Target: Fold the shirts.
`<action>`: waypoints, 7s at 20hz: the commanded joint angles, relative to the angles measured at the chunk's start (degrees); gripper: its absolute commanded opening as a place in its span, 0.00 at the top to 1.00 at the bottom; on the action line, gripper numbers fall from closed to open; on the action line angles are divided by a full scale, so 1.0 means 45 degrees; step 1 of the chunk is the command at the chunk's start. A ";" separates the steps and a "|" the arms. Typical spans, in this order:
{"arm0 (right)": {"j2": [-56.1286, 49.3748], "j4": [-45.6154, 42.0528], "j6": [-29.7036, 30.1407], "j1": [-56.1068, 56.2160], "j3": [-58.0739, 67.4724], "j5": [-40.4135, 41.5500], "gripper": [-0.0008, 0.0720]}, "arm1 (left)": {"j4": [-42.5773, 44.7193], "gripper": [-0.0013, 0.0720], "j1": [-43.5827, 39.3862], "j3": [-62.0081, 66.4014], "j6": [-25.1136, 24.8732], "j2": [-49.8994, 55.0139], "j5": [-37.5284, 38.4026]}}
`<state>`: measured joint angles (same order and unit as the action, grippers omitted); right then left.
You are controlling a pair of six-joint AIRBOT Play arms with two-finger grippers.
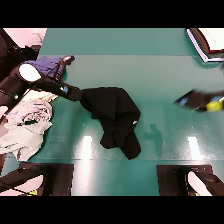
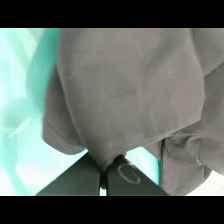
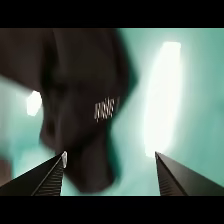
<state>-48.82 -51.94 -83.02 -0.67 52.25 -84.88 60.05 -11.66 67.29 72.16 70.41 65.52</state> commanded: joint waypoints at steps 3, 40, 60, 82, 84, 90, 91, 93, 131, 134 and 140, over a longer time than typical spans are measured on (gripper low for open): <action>0.0447 0.2113 -0.1549 0.3458 -0.6086 0.1506 0.28 | 0.0316 0.95 0.0010 0.0777 0.0117 0.0010 0.0646; 0.0709 -0.1690 -0.1462 -0.4347 0.8884 0.5396 0.97 | 0.2555 0.94 0.0010 1.2172 0.0316 -0.1379 0.1569; -0.2463 -0.1797 -0.2084 -0.2973 1.2711 0.0889 0.97 | 0.2885 0.95 0.0010 0.8723 0.3118 -0.2137 0.1719; -1.1234 -0.3274 0.0855 -0.1817 1.1089 0.5591 0.97 | 0.4498 0.95 0.0010 0.7514 0.1243 0.7266 -0.4260; -1.1230 -0.4784 0.0277 -0.1783 1.1084 0.4022 0.97 | 0.4915 0.95 0.0010 0.7499 0.1190 0.7470 -0.2982; -1.0768 -0.5712 0.0121 -0.1719 0.8947 0.3385 0.97 | 0.4949 0.95 0.0010 0.6363 0.1205 0.7490 -0.2074; -1.0773 -0.5707 -0.0063 -0.1685 0.8582 0.3555 0.97 | 0.4949 0.95 0.0010 0.6144 0.1209 0.7490 -0.2074; -1.0778 -0.5702 -0.0112 -0.1506 0.7956 0.3978 0.97 | 0.4940 0.94 0.0010 0.5911 0.1214 0.7490 -0.2069; -0.5309 0.0432 0.2273 -0.4784 0.3099 -0.0277 0.54 | -0.1957 0.58 0.1749 -0.2973 0.0627 0.2909 -0.1054; -0.5304 -0.0656 0.2215 -0.5183 0.3094 -0.0384 0.54 | -0.2157 0.85 0.1753 -0.2832 0.0631 0.2832 -0.0947; -0.4488 -0.2880 0.1758 -0.7038 0.0267 0.0398 0.54 | -0.2025 0.95 0.1753 -0.1316 0.0529 0.2268 -0.0636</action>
<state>-70.65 -60.71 -74.30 -28.42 59.64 -85.62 50.98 -3.73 58.85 74.70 82.00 62.57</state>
